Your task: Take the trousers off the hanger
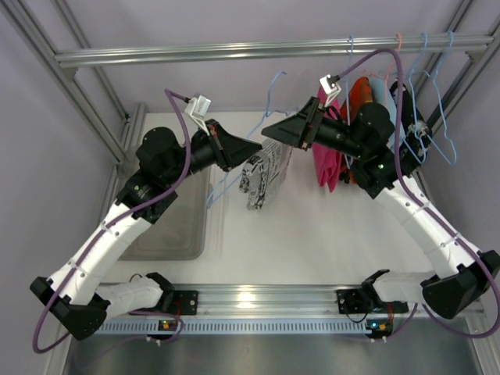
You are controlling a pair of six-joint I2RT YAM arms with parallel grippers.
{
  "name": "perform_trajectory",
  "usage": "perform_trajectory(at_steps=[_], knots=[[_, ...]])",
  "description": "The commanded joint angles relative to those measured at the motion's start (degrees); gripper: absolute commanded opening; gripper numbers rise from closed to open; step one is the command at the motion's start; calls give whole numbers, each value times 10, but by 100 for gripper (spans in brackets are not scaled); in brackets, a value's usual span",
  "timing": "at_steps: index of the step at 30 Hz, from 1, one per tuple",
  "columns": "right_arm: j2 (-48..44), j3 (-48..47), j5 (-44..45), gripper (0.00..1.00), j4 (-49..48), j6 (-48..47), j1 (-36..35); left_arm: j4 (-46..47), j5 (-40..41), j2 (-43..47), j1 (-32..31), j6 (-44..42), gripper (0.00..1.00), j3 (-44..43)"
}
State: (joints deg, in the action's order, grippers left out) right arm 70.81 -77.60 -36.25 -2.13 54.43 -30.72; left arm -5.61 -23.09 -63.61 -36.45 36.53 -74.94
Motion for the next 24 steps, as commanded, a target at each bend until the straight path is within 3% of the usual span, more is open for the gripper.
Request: perform_trajectory(at_steps=[1,8,13,14,17,19,21,22,24], knots=[[21,-31,14,71,-30,35,-16,140,-20,14,1,-6,0,-14],[70,-80,22,66,-69,62,-37,128,-34,8,-6,-1,0,-7],[93,-107,30,55,-78,67,-51,123,-9,7,-20,-18,0,6],[96,-109,30,51,-83,69,-55,117,-2,7,-22,-24,0,8],[98,-109,29,19,-88,55,-59,104,16,7,-26,-28,0,15],[96,-109,24,7,-84,47,-59,102,11,7,-27,-32,0,17],[94,-114,13,0,-73,30,-55,100,10,11,-27,-36,11,27],[94,-116,6,0,-68,23,-52,108,8,22,-26,-39,38,33],[92,-124,-21,0,-43,3,-37,108,25,57,-21,-54,55,53]])
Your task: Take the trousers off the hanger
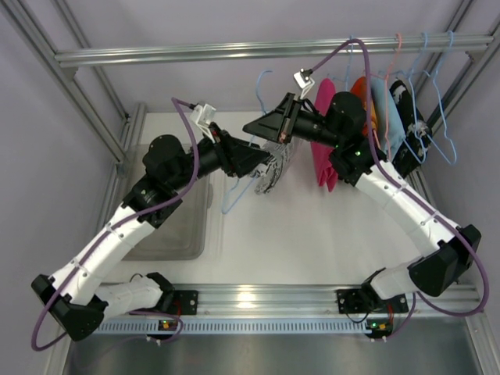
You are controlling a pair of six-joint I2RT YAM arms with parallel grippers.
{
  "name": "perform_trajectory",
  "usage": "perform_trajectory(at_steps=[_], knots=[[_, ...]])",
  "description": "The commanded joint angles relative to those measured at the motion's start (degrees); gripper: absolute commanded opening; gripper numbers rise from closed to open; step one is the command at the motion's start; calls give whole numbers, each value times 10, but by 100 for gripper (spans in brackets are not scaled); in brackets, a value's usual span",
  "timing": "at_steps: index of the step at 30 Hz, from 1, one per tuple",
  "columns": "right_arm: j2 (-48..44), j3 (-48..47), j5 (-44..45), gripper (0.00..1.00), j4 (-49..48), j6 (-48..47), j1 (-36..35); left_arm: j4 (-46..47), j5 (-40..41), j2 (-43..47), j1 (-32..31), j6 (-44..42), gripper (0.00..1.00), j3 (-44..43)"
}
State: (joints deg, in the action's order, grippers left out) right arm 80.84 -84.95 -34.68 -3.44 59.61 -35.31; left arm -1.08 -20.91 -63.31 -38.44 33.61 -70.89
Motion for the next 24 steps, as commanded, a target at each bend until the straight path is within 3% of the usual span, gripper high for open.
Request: perform_trajectory(at_steps=[1,5,6,8,11,13,15,20,24], knots=[[-11,-52,-49,0,-24,-54,16,63,15,66,3,-30,65,19],[-19,-63,-113,0,0,-78,58,19,27,107,72,-57,74,9],[-22,-69,-139,0,0,-84,66,-6,18,118,122,-61,75,5],[-23,-77,-166,0,-9,-85,71,-15,-12,129,205,-60,75,8],[-30,-85,-197,0,-29,-78,69,-30,-78,146,271,-83,75,39],[-35,-91,-204,0,-44,-71,70,-36,-123,167,274,-130,75,103],[-31,-120,-218,0,-61,-62,69,-42,-168,190,273,-223,96,159],[-16,-201,-251,0,-61,-59,69,41,-196,229,236,-374,97,331],[-14,-222,-253,0,-47,-77,61,128,-131,203,160,-420,99,370]])
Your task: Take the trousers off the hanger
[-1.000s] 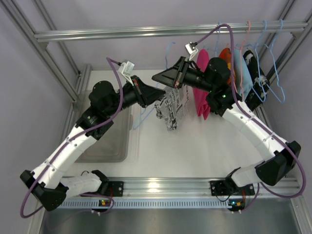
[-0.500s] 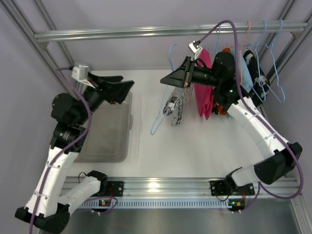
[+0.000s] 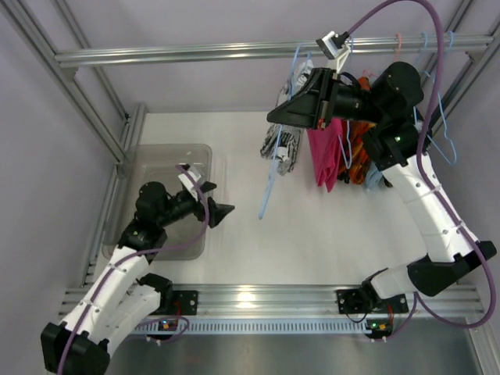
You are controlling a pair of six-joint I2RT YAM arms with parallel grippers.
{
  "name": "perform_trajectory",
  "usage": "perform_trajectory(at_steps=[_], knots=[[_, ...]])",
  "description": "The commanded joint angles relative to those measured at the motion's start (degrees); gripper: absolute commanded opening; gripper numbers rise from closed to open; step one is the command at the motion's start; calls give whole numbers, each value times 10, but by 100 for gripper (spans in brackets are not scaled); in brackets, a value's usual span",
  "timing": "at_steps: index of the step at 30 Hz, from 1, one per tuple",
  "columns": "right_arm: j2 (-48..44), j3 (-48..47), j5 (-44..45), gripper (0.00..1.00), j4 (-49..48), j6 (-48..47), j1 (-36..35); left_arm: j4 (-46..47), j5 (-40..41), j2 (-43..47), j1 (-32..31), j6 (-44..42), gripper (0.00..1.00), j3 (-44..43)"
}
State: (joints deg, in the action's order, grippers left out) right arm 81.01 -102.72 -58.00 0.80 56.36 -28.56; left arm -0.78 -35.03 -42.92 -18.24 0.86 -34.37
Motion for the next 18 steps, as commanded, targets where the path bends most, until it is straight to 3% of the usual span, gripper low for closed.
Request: perform_trajectory(at_steps=[1,4,8,12,18], knots=[[-15,-44,-20,0,-91,-46,-9,146,22,-8,-63,-117,99,15],[-9,-55,-24,0,-94,-49,-14,238,114,-52,-159,-153,99,38],[-4,-78,-17,0,-69,-65,-15,381,265,-138,-219,-180,99,41],[-8,-78,-12,0,-55,-73,-15,426,310,-163,-229,-187,99,33],[-12,-73,-10,0,-64,-70,-16,471,282,-203,-232,-182,99,38]])
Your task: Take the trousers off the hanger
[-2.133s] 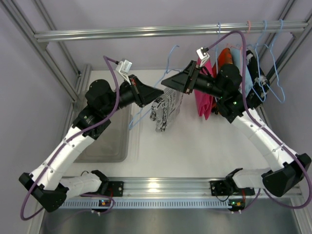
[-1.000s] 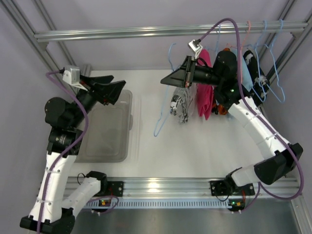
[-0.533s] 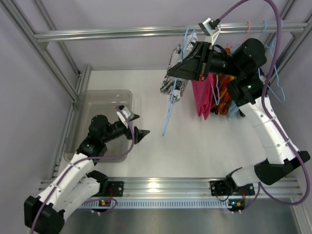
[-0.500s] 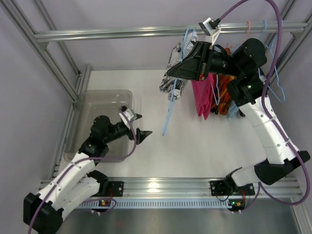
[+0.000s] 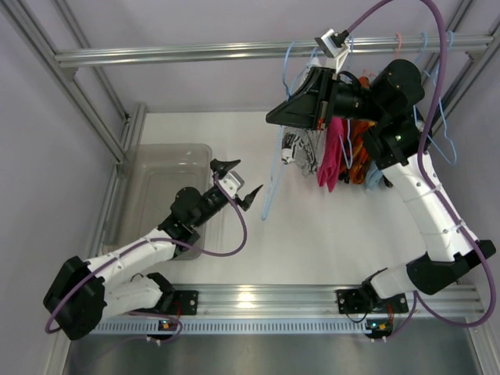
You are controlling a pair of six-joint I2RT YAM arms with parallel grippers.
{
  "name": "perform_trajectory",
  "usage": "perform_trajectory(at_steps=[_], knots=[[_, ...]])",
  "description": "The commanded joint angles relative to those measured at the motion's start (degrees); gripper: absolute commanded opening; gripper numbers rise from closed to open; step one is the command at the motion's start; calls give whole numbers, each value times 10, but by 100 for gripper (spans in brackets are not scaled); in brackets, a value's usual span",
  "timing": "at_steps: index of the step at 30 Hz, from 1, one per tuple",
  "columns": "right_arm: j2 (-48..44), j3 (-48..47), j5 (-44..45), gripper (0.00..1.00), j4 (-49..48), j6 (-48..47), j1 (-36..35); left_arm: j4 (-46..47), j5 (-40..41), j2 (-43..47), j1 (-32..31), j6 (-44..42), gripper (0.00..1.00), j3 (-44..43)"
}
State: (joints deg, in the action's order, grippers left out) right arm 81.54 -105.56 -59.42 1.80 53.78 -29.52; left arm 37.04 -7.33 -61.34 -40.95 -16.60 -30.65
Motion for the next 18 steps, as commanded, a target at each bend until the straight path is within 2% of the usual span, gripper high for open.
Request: perform_trajectory(at_steps=[1,5,13,18], knots=[[-19,-43,6,0,-72,-46,-6,122,-6,-28,-7,-5,99,2],[-25,-45,11,0,-57,-58,-6,185,-12,-72,-38,-24,99,3],[-28,-41,9,0,-54,-61,-5,249,4,-113,-41,-12,99,-41],[-31,-23,-17,0,-65,-56,-13,276,21,-131,-44,-45,99,-47]])
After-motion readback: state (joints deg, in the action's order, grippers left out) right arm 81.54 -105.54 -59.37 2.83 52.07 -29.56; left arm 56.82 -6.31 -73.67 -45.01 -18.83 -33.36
